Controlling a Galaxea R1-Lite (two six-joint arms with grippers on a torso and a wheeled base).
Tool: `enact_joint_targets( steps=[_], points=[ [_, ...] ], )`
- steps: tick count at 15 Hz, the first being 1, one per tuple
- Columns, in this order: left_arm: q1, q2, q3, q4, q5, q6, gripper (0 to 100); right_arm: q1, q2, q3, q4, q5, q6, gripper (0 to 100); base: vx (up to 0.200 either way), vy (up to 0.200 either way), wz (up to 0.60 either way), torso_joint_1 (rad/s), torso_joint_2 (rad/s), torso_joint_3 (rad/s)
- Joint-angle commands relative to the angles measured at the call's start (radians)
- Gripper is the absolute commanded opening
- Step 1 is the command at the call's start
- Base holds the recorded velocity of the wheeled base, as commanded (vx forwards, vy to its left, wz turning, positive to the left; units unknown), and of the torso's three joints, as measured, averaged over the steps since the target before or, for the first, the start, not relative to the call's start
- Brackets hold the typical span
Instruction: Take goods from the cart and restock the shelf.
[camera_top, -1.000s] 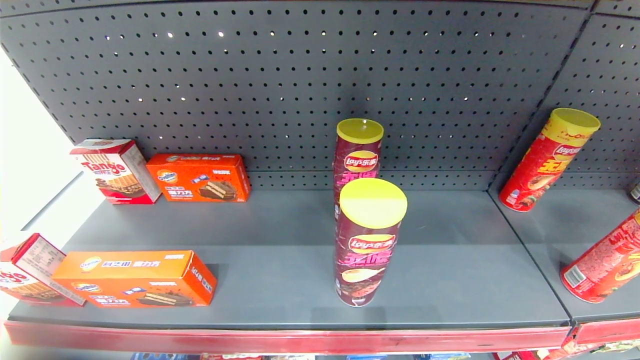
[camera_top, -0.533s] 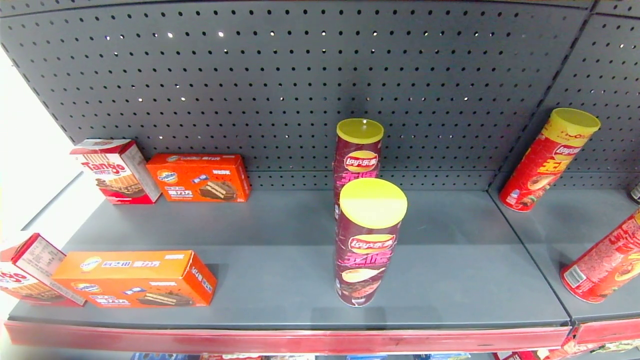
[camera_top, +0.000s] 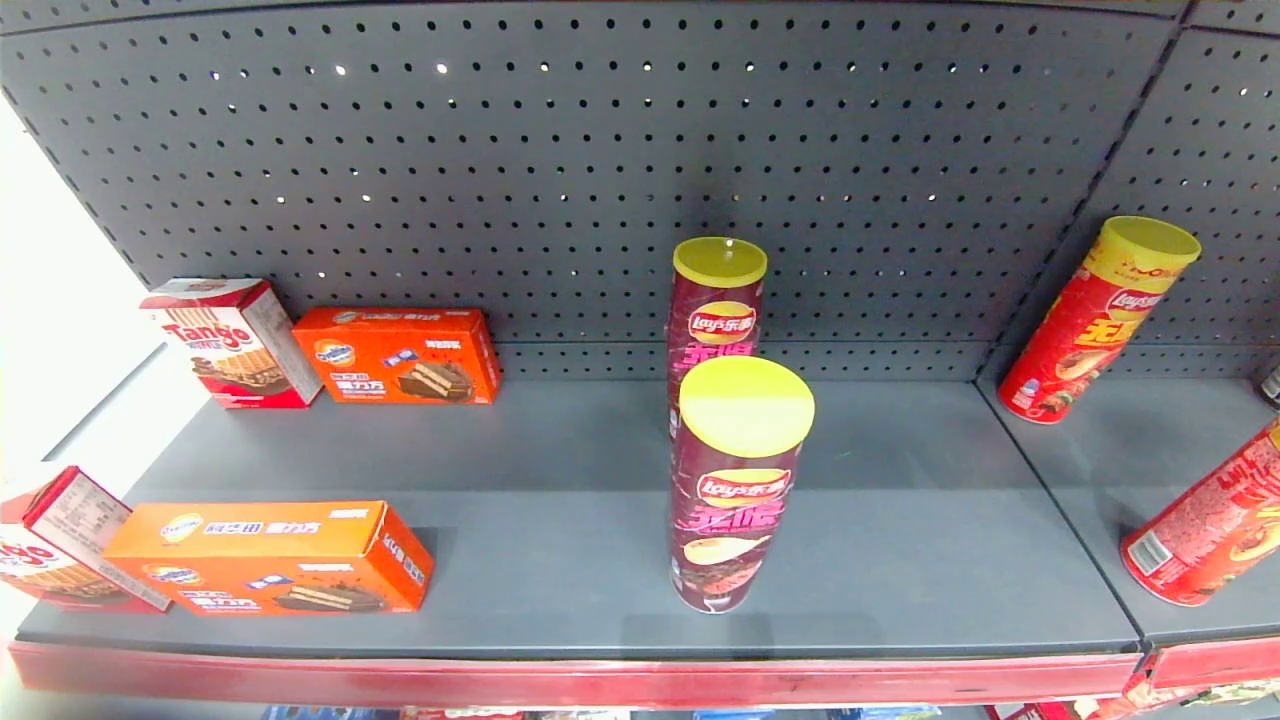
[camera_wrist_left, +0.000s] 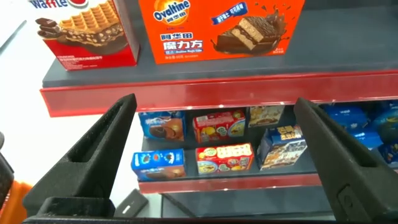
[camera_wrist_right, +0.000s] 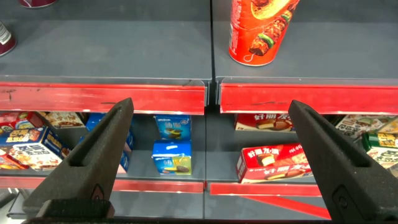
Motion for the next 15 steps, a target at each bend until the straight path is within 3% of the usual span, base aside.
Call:
enact_joint_targets(
  steps=[1,4,6,9,12,15],
  points=[
    [0.0,0.002,0.001,0.0,-0.003,0.002,100,0.0,0.0,0.0,0.0,0.0,0.0,100,0.0,0.0,0.0,0.0,0.0,0.0],
    [0.0,0.002,0.001,-0.005,0.037,-0.006,100,0.0,0.0,0.0,0.0,0.0,0.0,100,0.0,0.0,0.0,0.0,0.0,0.0],
    [0.0,0.002,0.001,-0.006,0.037,-0.03,100,0.0,0.0,0.0,0.0,0.0,0.0,100,0.0,0.0,0.0,0.0,0.0,0.0],
    [0.0,0.002,0.001,-0.006,0.036,-0.03,100,0.0,0.0,0.0,0.0,0.0,0.0,100,0.0,0.0,0.0,0.0,0.0,0.0],
    [0.0,0.002,0.001,-0.006,0.037,-0.03,100,0.0,0.0,0.0,0.0,0.0,0.0,100,-0.2,0.0,0.0,0.004,0.0,0.001],
    [0.0,0.002,0.001,-0.006,0.039,-0.03,100,0.0,0.0,0.0,0.0,0.0,0.0,100,0.0,0.0,0.0,0.0,0.0,0.0]
  ],
)
